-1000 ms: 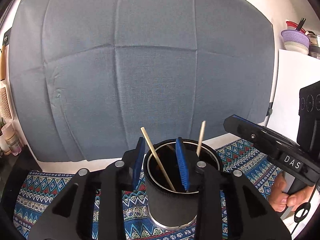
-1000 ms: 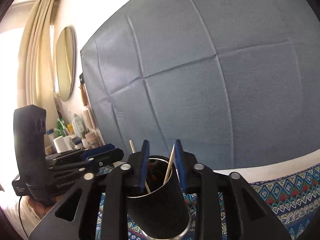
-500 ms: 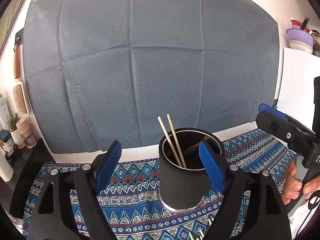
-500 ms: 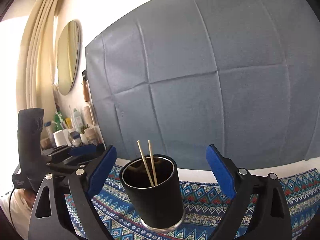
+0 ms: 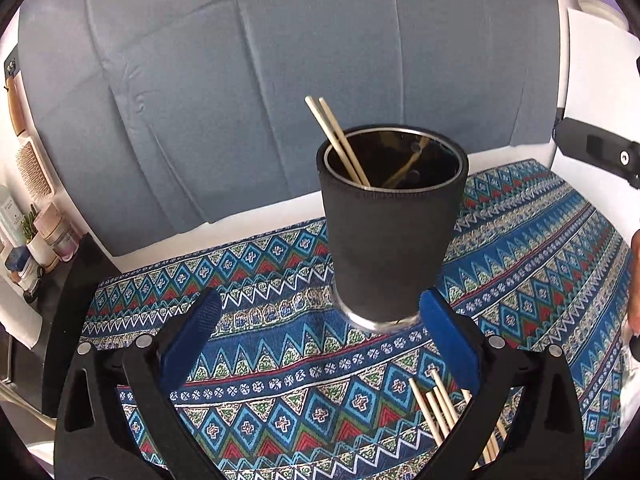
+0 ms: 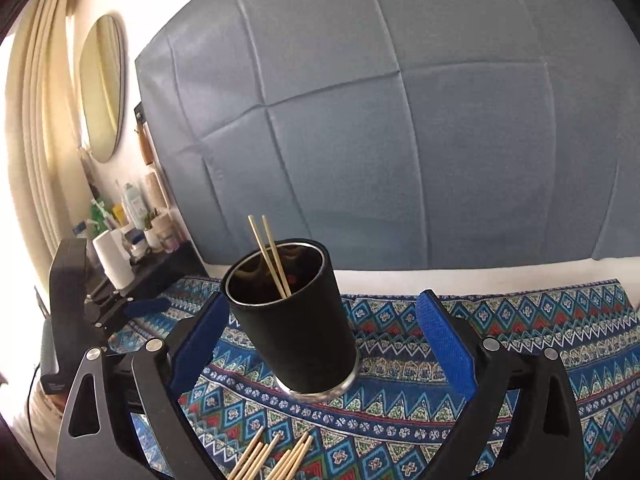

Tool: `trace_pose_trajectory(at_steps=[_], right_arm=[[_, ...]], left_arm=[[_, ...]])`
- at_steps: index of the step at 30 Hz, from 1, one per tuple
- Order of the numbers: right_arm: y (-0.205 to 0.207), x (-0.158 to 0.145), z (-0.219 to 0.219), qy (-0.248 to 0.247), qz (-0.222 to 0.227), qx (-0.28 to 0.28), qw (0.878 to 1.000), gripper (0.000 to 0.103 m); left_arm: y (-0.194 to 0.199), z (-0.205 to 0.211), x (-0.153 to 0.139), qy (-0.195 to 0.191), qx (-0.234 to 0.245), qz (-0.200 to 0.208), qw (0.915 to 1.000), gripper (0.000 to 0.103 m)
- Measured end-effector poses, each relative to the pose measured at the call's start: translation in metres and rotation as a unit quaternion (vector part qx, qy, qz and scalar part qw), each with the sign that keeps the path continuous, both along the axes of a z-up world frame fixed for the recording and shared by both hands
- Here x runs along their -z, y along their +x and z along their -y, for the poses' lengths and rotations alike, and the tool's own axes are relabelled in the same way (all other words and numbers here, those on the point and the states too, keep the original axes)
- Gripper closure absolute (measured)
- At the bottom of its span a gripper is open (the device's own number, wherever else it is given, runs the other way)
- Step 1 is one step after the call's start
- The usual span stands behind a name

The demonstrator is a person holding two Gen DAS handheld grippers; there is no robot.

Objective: Organize utensils
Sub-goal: 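Move the left tool back and grasp a stick while the right tool grasps another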

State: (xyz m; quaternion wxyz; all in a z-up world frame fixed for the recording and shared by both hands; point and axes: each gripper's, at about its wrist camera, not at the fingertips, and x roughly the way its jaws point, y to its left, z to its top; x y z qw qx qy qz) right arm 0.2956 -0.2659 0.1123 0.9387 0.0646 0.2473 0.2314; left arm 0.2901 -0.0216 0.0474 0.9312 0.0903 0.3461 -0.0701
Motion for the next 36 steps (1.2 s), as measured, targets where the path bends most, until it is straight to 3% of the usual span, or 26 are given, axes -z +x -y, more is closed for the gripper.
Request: trace_pose_trajectory(at_steps=[6,12,15,22,31,36], right_arm=[[0.000,0.022,0.001,-0.044,-0.061,0.008,0.997,0.012],[0.001,0.060,-0.007,-0.118,-0.156,0.010,0.981,0.012],[-0.004,0.080,-0.011,-0.139,-0.186,-0.004,0.973,0.012],[-0.019,0.116,-0.024,-0.178,-0.230,-0.030,0.956,0.013],[-0.028,0.138,-0.030,-0.190,-0.284,-0.050,0.938,0.013],[-0.034,0.144,-0.031,-0.179,-0.314,-0.068,0.930,0.012]], left_arm=[[0.002,-0.002,0.027,0.016,-0.010,-0.061,0.9980,0.006],[0.004,0.000,0.057,0.068,-0.037,-0.126,0.9891,0.006],[0.007,-0.002,0.074,0.054,-0.043,-0.166,0.9837,0.006],[0.009,0.000,0.097,0.044,-0.044,-0.213,0.9751,0.006],[0.010,0.010,0.096,0.031,-0.044,-0.237,0.9700,0.006],[0.005,0.017,0.097,0.010,-0.041,-0.269,0.9622,0.006]])
